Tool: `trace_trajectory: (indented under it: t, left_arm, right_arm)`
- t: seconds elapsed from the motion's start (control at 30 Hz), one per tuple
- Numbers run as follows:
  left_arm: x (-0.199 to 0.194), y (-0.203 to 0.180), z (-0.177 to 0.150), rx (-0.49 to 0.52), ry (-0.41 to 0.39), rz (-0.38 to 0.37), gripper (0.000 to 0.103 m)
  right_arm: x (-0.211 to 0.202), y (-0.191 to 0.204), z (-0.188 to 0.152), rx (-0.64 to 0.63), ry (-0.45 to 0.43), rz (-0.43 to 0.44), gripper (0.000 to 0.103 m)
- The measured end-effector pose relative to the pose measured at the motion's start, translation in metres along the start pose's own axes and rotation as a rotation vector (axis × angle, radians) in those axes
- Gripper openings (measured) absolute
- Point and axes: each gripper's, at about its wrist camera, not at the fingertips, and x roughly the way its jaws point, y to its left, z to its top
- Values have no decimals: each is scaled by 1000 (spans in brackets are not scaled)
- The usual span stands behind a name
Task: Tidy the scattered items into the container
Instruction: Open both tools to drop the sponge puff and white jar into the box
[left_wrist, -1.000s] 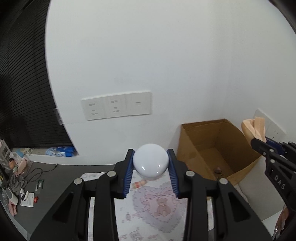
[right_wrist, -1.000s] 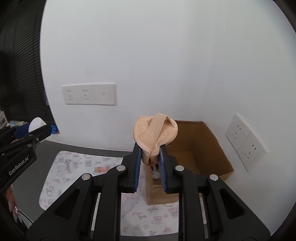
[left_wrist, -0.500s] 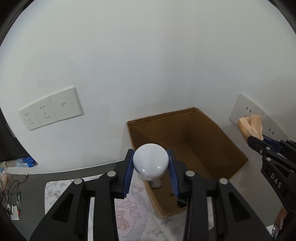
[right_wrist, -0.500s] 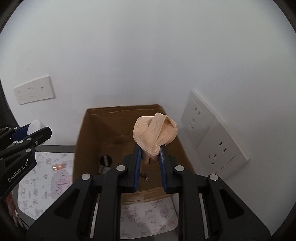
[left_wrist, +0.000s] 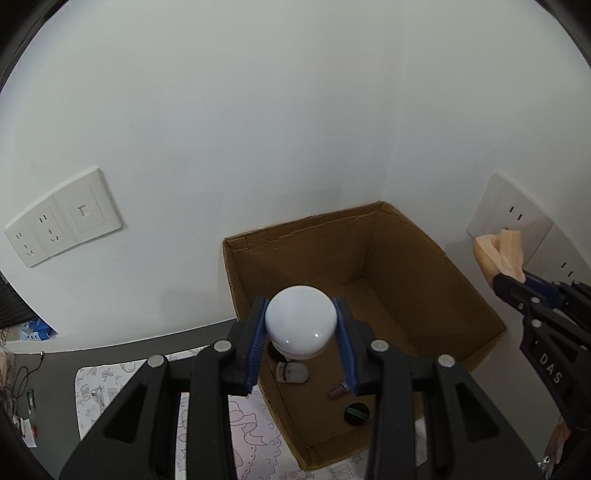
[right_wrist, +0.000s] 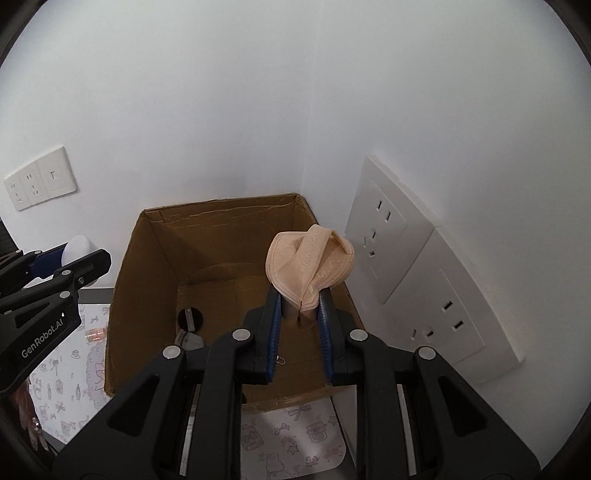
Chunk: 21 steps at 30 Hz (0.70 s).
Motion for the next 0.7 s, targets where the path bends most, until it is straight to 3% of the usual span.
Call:
trace_trajectory:
  t: [0.37, 0.43, 0.47, 0.5, 0.53, 0.6, 0.7]
  left_arm:
    - [44, 7, 5, -20, 82, -16, 37]
    - [54, 7, 4, -11, 116, 4, 67]
    - [58, 6, 3, -2, 127, 16, 96]
    - [61, 7, 2, 4, 125, 23, 103]
    - [61, 7, 2, 7, 118, 27, 103]
    - [62, 8, 2, 4, 111, 39, 103]
    - [66, 10, 1, 2, 124, 40, 103]
  right_arm:
    - [50, 9, 2, 0, 65, 2, 21]
    - [60, 13, 3, -3, 81, 3, 52]
    - [60, 14, 3, 5, 68, -1, 64]
    - [59, 14, 3, 12, 55, -6, 83]
    - [58, 15, 3, 14, 41, -11, 97]
    - [57, 19, 4, 3, 28, 3, 103]
    - [61, 24, 4, -10, 46, 15, 103]
